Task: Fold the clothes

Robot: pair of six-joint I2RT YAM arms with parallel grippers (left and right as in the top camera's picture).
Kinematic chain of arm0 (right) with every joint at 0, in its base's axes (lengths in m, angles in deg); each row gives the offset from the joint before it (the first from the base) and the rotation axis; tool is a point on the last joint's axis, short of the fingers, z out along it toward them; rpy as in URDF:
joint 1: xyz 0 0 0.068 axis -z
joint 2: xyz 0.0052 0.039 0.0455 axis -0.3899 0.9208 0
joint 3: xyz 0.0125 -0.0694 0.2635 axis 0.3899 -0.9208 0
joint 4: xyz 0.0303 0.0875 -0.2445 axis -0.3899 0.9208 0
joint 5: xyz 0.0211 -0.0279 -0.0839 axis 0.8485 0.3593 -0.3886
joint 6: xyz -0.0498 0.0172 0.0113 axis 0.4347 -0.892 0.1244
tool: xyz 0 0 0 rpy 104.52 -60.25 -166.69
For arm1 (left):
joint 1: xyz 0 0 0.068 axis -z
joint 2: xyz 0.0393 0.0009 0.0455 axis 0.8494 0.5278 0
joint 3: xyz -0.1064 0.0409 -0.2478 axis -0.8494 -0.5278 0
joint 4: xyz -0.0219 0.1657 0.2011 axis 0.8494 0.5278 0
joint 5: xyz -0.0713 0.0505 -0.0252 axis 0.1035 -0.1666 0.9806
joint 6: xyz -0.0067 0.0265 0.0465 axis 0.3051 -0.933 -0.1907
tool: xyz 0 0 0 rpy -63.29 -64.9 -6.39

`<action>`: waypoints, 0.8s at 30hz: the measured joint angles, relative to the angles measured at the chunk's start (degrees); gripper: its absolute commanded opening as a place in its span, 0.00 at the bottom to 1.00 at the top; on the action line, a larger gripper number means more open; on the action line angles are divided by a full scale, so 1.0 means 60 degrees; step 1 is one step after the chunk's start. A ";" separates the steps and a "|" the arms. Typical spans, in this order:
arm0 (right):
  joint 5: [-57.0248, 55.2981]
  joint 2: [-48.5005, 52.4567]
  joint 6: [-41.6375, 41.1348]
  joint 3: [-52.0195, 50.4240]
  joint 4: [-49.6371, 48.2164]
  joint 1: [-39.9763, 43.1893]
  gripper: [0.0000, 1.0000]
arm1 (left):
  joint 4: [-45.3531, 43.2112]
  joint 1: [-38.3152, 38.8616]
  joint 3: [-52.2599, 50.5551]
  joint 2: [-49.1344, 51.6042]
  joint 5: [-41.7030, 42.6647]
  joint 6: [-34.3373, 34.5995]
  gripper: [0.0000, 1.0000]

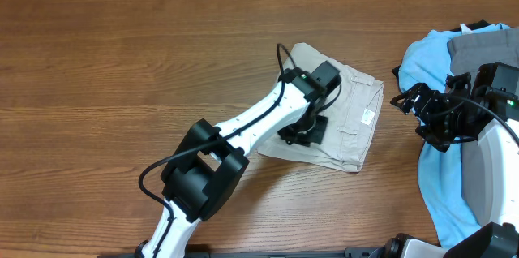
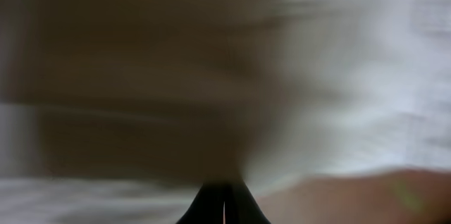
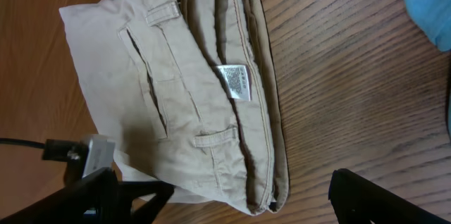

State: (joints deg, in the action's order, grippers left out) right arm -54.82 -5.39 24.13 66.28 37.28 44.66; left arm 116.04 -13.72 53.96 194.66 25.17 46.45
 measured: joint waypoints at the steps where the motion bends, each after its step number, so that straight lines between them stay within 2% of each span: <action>1: -0.0004 0.0000 0.0000 0.0000 0.0000 0.0000 1.00 | -0.0182 -0.0073 -0.0288 0.0000 -0.0379 0.0055 0.04; 3: -0.0011 0.0000 0.0004 0.0000 -0.0004 0.0000 1.00 | -0.0696 -0.0255 -0.0874 0.0000 -0.0827 0.0109 0.04; 7: -0.0069 0.0000 0.0000 0.0000 -0.0004 0.0000 1.00 | -0.1504 -0.0648 -0.1708 -0.0353 -0.0834 0.0124 0.04; 13: -0.0076 0.0000 0.0004 0.0000 0.0004 0.0000 1.00 | -0.1392 -0.1738 -0.2273 -0.0692 -0.0707 0.0120 0.05; 14: -0.0076 0.0000 0.0000 0.0000 0.0004 0.0000 1.00 | -0.1322 -0.2044 -0.2288 -0.0696 -0.0725 0.0120 0.08; 16: -0.0080 0.0000 0.0004 0.0000 0.0000 0.0000 1.00 | -0.1264 -0.2728 -0.2288 -0.0703 -0.0827 0.0124 0.22; 20: -0.0080 0.0000 0.0004 0.0000 0.0000 0.0000 1.00 | -0.1424 -0.4229 -0.2109 -0.0692 -0.0994 0.0102 0.42; 22: -0.0080 0.0000 0.0004 0.0000 -0.0004 0.0000 1.00 | -0.1351 -0.5067 -0.1792 -0.0543 -0.0841 -0.0131 0.49; 24: -0.0076 0.0000 0.0000 0.0000 -0.0004 0.0000 1.00 | -0.0783 -0.5898 -0.1144 -0.0262 -0.0466 -0.0412 0.52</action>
State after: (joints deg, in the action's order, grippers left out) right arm -55.28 -5.39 24.13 66.28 37.25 44.66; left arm 111.34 -49.11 47.10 193.09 22.37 43.98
